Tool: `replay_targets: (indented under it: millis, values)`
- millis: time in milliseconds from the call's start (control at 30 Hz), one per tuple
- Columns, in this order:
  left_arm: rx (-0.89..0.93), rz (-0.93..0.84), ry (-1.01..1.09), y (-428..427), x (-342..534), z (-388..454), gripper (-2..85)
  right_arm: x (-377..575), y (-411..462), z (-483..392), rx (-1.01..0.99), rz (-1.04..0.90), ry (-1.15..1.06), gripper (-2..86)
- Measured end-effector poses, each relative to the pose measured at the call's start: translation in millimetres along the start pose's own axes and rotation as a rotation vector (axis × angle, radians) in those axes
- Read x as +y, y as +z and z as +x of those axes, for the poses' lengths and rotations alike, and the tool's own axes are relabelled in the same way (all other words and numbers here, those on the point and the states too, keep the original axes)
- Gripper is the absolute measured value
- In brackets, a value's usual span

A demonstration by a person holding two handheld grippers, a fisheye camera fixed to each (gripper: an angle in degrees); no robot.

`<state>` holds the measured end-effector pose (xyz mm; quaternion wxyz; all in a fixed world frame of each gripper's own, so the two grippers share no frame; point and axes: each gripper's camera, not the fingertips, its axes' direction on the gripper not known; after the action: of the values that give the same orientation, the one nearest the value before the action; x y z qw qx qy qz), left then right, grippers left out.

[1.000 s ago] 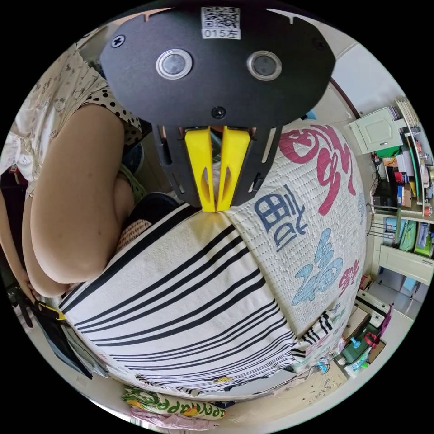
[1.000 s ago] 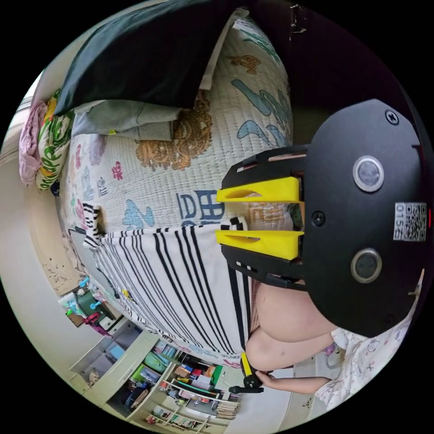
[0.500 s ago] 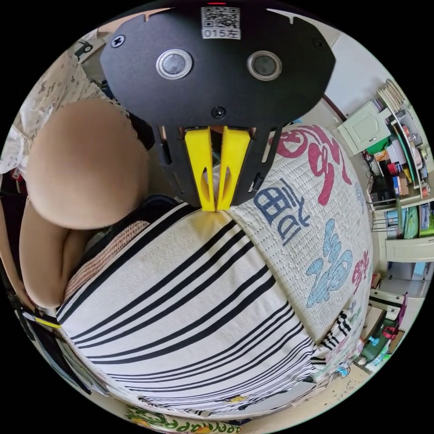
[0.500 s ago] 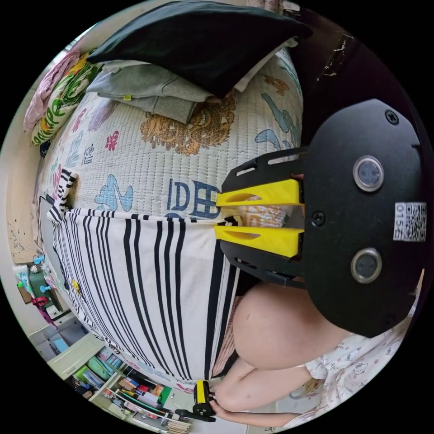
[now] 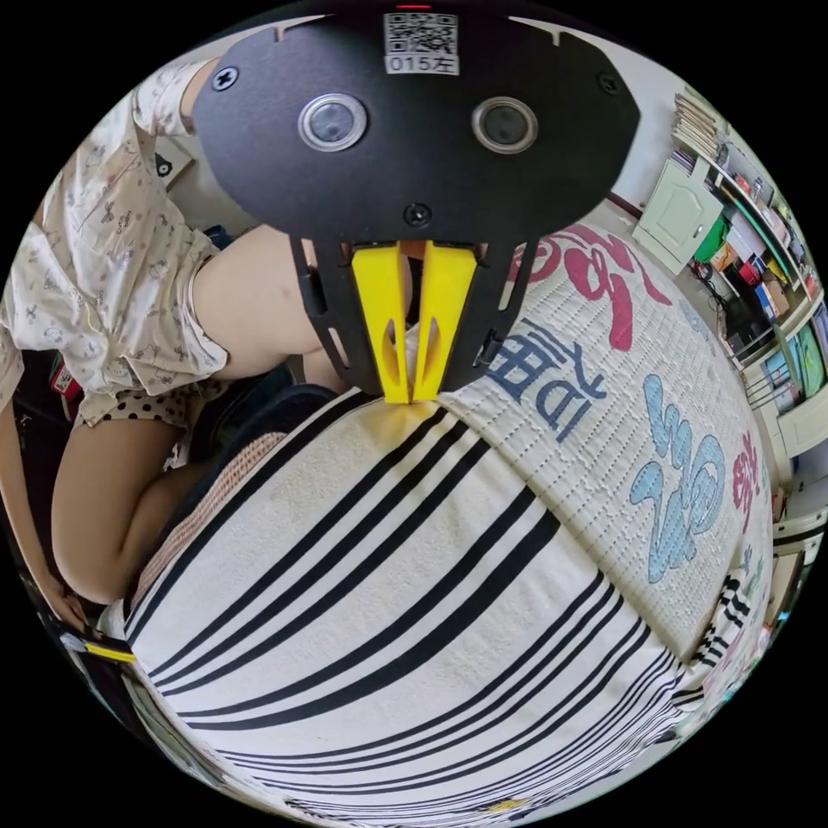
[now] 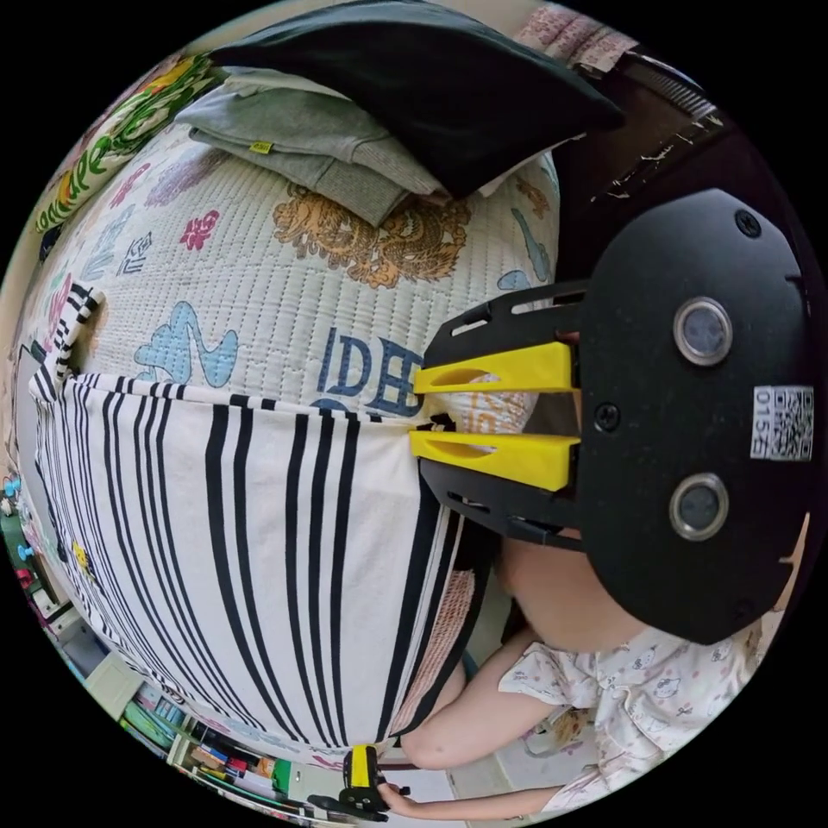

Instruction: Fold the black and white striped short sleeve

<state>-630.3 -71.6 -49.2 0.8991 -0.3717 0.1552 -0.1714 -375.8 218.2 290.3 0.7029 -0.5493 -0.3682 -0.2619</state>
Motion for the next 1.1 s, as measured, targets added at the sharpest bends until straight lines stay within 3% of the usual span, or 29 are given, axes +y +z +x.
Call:
replay_targets:
  millis: [267, 467, 667, 733, 800, 933, 1100]
  values:
    - [-0.008, -0.025, 0.097, -38.1, -19.4, 11.9, -0.5, -35.9, -33.9, 15.4, -0.046, -0.145, -0.079, 7.5]
    - [-0.086, -0.209, 0.301, -62.1, -59.0, 40.2, -0.5, -52.9, -60.3, 5.7, -0.020, -0.246, -0.279, 7.0]
    - [-0.068, -0.364, 0.484, -80.1, -96.3, 61.5, -0.1, -21.6, -94.2, -28.8, 0.147, -0.114, -0.475, 6.2]
    - [0.049, -0.459, 0.500, -81.7, -118.9, 58.2, -0.1, -6.2, -106.6, -35.6, 0.178, -0.023, -0.504, 5.9]
    - [0.102, -0.515, 0.501, -82.2, -131.8, 60.7, -0.2, -0.4, -115.3, -41.6, 0.203, 0.014, -0.508, 5.8]
    - [0.088, -0.497, 0.465, -94.0, -139.5, 79.8, -0.2, -24.4, -146.1, -23.9, 0.044, -0.041, -0.289, 5.8]
    - [0.026, -0.495, 0.382, -102.6, -146.6, 111.1, -0.1, -40.3, -180.5, -29.4, 0.014, -0.086, -0.313, 5.9]
